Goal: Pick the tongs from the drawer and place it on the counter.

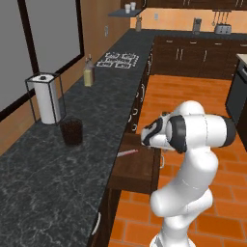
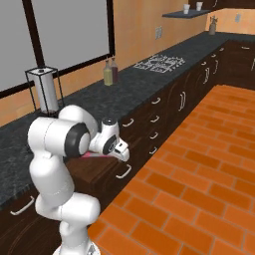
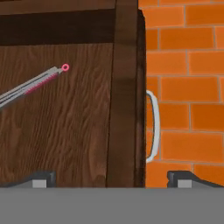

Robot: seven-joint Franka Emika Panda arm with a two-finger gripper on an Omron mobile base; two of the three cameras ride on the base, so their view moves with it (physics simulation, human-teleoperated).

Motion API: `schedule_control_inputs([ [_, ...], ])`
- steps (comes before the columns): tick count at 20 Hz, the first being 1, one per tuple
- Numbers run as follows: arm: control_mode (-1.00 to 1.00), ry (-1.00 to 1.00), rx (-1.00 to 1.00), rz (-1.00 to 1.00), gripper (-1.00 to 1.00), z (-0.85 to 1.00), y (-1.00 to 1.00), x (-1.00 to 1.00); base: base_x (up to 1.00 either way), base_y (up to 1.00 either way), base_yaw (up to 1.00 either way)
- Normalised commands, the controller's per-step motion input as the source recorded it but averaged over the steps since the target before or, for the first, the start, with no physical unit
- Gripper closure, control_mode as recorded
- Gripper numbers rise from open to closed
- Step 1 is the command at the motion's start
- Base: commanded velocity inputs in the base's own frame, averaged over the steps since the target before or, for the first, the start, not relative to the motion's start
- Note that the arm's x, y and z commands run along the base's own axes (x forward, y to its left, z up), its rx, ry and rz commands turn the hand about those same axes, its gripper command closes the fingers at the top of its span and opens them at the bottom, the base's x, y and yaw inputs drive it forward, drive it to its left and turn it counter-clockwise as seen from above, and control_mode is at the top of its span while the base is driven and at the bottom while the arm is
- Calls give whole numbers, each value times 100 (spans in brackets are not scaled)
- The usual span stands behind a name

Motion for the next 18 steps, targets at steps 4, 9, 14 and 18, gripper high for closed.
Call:
schedule_control_inputs([
  [4, -100, 0, -1, -5, -100, -41, -6, 13, 0, 0, 0],
  [9, -100, 0, 0, -3, -100, -51, -8, 6, 0, 0, 0],
  [14, -100, 6, 0, 0, -100, -36, -46, 1, 0, 0, 0],
  [18, -100, 24, 0, -1, -100, -20, -98, -10, 0, 0, 0],
])
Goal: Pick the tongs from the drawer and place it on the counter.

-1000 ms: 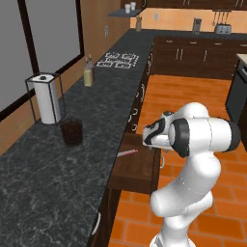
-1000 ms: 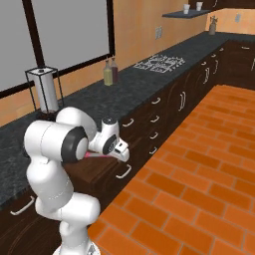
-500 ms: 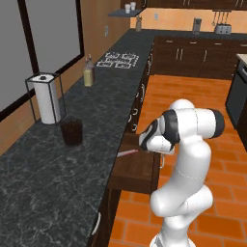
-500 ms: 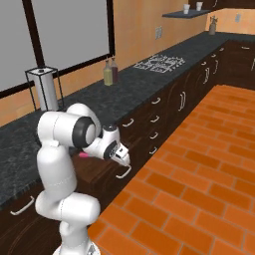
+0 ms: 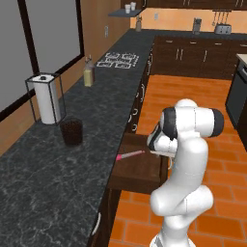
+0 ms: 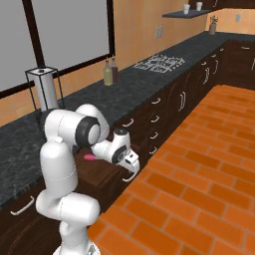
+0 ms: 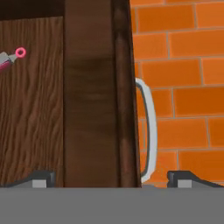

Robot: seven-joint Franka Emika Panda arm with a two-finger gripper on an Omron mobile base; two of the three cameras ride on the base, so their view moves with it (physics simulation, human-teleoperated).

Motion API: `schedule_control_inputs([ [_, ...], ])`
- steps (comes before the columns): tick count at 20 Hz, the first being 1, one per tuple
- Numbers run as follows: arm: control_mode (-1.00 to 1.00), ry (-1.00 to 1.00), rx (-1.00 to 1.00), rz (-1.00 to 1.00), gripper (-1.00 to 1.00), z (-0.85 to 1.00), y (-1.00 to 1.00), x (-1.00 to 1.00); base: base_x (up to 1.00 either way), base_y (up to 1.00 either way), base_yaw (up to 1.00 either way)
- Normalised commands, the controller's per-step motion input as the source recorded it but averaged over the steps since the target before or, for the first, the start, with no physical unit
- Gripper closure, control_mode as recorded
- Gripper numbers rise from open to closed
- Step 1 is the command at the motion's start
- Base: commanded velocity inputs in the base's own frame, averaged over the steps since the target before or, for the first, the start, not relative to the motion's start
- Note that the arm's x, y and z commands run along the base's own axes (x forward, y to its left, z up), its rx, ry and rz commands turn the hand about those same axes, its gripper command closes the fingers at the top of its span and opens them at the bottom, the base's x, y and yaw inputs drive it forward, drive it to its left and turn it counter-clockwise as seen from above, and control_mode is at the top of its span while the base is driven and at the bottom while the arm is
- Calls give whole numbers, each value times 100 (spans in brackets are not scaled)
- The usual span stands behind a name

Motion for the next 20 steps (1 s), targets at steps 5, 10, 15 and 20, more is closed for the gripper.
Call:
schedule_control_inputs([
  [5, -100, 22, 0, 0, -100, -12, -100, -5, 0, 0, 0],
  [10, -100, 8, 0, 0, -100, -7, -100, -1, 0, 0, 0],
  [15, -100, 8, 0, 0, -100, -28, -100, 0, 0, 0, 0],
  [20, -100, 2, 0, 0, -100, 1, -92, -1, 0, 0, 0],
])
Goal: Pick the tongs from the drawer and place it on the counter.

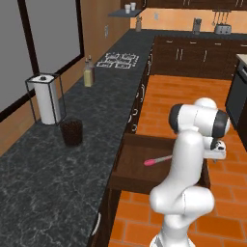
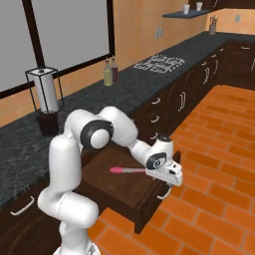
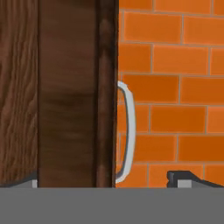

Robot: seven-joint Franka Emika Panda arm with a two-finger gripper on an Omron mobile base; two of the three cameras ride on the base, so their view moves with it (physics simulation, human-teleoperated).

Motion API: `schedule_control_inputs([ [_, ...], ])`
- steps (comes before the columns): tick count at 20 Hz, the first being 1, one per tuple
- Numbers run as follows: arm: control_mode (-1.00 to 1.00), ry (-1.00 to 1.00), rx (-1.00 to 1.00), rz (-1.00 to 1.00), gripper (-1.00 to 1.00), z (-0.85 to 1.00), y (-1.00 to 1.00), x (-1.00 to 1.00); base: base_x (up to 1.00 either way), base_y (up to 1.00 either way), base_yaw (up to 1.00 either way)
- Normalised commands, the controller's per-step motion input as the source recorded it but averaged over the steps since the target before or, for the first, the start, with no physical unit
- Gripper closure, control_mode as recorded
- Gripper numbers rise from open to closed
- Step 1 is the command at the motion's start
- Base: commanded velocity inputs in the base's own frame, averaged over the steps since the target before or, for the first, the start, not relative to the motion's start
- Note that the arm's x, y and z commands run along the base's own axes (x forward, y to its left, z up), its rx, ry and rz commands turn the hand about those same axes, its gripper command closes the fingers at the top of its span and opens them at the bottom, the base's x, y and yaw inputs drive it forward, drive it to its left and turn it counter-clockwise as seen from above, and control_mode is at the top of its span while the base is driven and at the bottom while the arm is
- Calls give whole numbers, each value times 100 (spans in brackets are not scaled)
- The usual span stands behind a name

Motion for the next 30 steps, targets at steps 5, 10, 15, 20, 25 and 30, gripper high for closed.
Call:
schedule_control_inputs([
  [5, -100, -6, 0, -6, -100, 97, -4, 0, 0, 0, 0],
  [10, -100, -11, 0, -13, -100, 97, 68, 21, 0, 0, 0],
  [15, -100, -8, -1, -26, -100, 21, 100, 52, 0, 0, 0],
  [20, -100, -8, 0, -37, -100, 10, 100, 41, 0, 0, 0],
  [25, -100, 2, 0, -25, -100, -35, 60, 56, 0, 0, 0],
  [30, -100, 2, 10, -5, -100, -50, 0, 55, 0, 0, 0],
])
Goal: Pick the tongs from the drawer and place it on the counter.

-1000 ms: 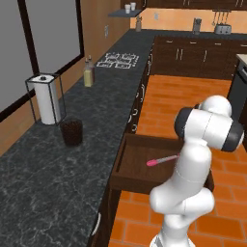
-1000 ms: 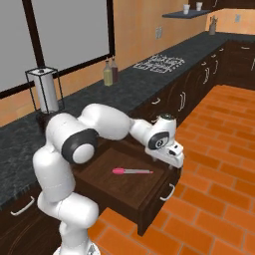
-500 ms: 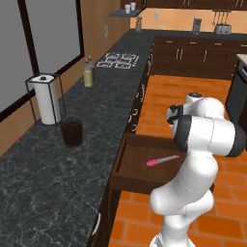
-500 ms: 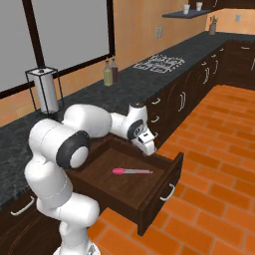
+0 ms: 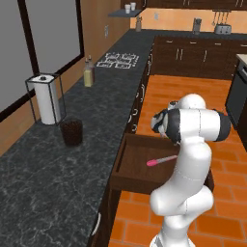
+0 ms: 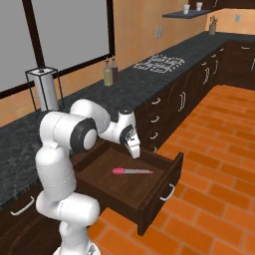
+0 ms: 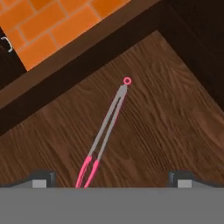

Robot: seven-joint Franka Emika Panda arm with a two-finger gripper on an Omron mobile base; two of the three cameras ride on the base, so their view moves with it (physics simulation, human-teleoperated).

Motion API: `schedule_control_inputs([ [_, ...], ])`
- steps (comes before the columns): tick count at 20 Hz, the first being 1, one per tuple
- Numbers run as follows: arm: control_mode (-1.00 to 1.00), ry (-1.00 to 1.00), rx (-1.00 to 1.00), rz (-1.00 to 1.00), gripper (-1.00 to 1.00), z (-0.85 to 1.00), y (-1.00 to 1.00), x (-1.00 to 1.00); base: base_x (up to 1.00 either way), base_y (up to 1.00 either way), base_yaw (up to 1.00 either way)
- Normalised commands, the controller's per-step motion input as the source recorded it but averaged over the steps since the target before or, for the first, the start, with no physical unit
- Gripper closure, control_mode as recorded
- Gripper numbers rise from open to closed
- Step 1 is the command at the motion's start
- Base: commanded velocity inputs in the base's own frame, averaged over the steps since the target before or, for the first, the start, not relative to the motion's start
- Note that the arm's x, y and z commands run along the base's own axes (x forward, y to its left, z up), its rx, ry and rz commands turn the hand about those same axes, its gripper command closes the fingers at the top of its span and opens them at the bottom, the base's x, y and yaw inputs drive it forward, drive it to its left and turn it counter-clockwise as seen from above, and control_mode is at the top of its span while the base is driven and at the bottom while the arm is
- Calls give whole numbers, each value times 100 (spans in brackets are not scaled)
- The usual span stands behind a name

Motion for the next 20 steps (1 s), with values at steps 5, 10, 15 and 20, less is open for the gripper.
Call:
schedule_control_inputs([
  [5, -100, 10, 11, 0, -100, -33, -7, 38, 0, 0, 0],
  [10, -100, 15, 2, 0, -100, -25, -1, 22, 0, 0, 0],
  [15, -100, 6, -4, 0, -100, -67, 9, 7, 0, 0, 0],
  [20, -100, 0, 0, 0, -100, -68, 1, 2, 0, 0, 0],
])
